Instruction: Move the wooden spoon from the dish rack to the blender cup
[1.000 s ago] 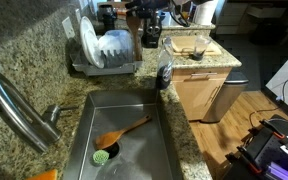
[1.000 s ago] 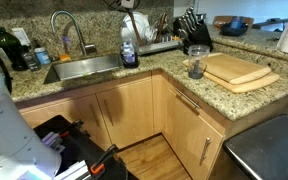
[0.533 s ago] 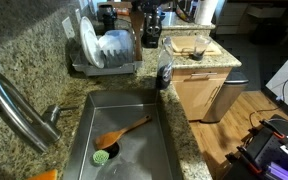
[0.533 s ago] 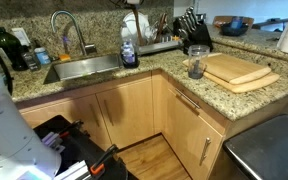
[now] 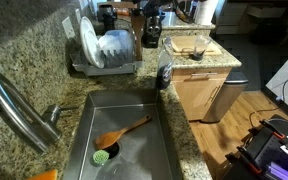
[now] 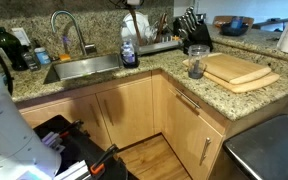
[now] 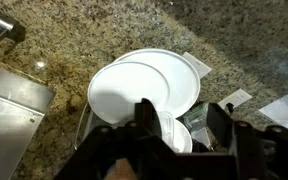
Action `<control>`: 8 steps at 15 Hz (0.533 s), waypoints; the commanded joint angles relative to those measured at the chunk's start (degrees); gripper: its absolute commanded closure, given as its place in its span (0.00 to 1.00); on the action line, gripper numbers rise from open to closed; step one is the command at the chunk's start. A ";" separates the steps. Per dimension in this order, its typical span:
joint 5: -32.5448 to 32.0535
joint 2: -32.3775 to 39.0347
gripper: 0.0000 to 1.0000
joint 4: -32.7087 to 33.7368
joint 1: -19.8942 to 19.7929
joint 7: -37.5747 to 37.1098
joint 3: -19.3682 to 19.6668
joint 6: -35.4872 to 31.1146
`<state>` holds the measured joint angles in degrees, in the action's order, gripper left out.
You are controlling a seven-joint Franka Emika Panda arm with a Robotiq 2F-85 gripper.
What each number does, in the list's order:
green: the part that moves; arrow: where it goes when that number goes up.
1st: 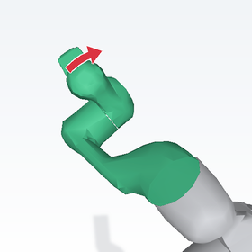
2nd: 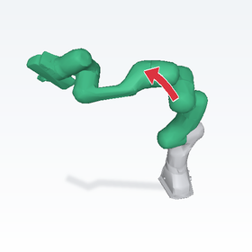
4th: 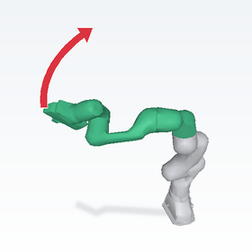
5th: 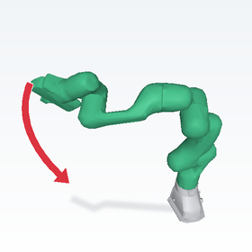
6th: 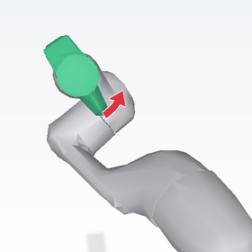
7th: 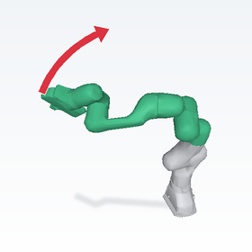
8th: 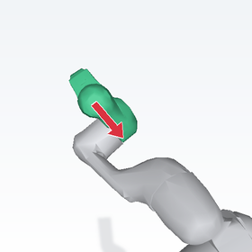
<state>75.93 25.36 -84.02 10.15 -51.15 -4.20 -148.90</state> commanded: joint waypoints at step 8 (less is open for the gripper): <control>-5.24 1.19 1.00 -0.28 -2.00 -8.43 0.95 0.66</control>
<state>72.56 26.49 -84.15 9.04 -56.82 -3.23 -148.90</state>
